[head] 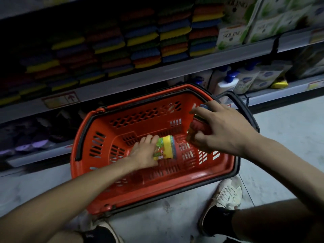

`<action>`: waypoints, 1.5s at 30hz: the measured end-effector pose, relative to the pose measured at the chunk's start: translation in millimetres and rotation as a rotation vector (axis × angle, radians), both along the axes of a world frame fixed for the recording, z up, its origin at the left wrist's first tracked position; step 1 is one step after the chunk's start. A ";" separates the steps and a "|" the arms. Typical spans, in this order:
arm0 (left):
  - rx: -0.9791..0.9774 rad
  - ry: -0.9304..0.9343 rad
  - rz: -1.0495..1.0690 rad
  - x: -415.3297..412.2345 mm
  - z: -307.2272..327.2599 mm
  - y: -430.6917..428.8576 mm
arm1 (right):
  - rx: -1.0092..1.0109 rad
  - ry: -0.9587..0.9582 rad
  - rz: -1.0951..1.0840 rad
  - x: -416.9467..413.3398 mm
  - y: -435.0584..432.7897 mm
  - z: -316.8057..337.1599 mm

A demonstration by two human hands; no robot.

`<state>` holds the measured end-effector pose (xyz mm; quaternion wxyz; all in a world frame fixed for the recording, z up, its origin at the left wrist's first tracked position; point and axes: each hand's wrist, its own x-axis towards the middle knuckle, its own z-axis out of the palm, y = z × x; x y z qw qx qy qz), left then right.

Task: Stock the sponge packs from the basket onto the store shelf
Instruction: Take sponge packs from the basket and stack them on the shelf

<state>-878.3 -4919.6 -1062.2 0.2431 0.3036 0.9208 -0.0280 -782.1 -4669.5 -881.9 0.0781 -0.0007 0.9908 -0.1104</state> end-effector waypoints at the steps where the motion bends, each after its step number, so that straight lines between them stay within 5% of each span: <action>1: 0.088 -0.046 0.077 1.3 12.2 -7.9 | 0.010 0.005 -0.006 -2.0 -6.4 1.6; 16: 1.448 -0.707 1.045 23.3 163.8 -100.2 | -0.020 0.152 0.119 -32.4 -93.5 25.4; 21: 1.733 -1.046 1.131 22.6 188.9 -104.4 | -0.114 0.139 0.123 -35.2 -111.7 21.4; 25: 1.793 -1.143 1.145 18.0 189.8 -120.2 | -0.198 0.232 0.085 -41.1 -123.3 21.2; 35: 1.693 -0.988 1.257 10.6 182.4 -115.9 | -0.184 0.243 0.078 -53.2 -122.0 28.3; 45: 1.530 -0.763 1.220 -4.8 187.2 -119.1 | -0.726 -0.014 0.084 -60.9 -119.5 28.8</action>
